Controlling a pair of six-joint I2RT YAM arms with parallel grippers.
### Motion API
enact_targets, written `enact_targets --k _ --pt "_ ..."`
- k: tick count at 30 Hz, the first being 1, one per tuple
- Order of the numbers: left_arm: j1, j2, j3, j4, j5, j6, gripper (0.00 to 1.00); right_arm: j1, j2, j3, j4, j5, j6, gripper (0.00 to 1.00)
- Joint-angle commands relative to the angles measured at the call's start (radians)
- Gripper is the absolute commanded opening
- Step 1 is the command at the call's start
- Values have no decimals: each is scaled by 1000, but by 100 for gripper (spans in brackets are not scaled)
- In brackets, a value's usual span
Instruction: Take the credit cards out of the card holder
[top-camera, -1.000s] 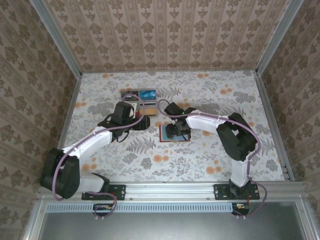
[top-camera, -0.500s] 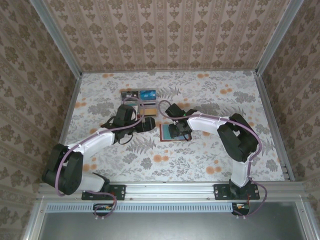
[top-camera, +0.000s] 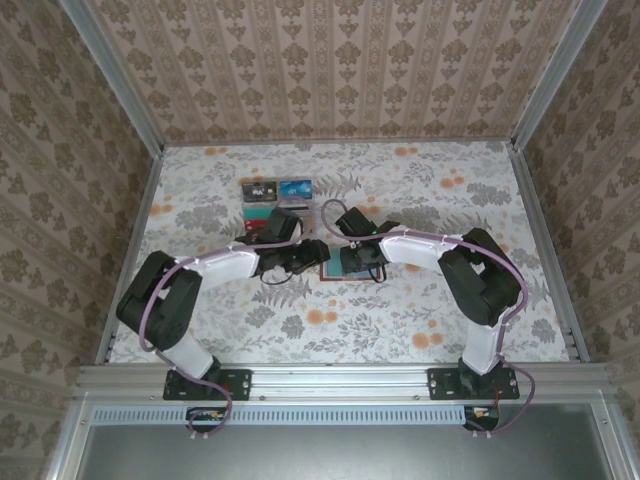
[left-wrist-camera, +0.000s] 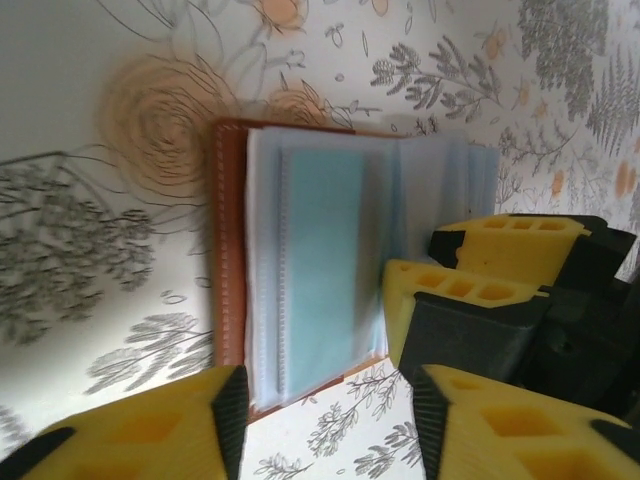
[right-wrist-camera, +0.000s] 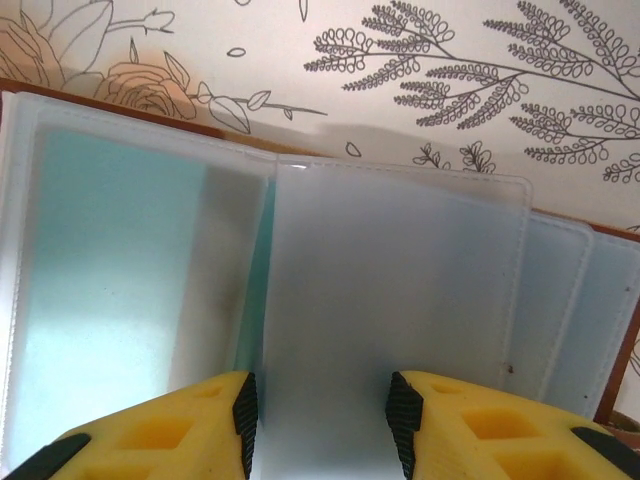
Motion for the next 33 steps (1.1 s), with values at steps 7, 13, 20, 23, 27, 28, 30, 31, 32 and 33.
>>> enact_targets --k 7,13,20,23,27,28,30,31,32,33 --pt "-17 101 81 -28 21 -99 34 -15 92 -87 -46 -77 25 45" --pt "-16 120 94 -42 16 -89 34 -17 98 -86 -46 -84 26 45" --pt "-15 137 133 -132 -27 -56 32 -18 98 -87 -48 -88 27 45" --pt "-15 160 137 -120 -7 -59 32 -19 98 -87 -48 -88 27 45" --pt "-15 177 139 -105 9 -62 32 -21 95 -87 -49 -89 31 45" --pt "-15 183 139 -102 16 -61 32 -21 95 -87 -49 -89 29 45" --pt "-15 192 143 -96 29 -61 30 -21 93 -89 -48 -90 29 45" --pt "-15 195 145 -90 34 -60 30 -21 93 -89 -48 -90 29 45" --pt "-15 197 146 -90 34 -60 30 -21 94 -88 -48 -91 29 45" --pt "-15 197 146 -91 36 -59 30 -21 94 -89 -48 -91 29 45"
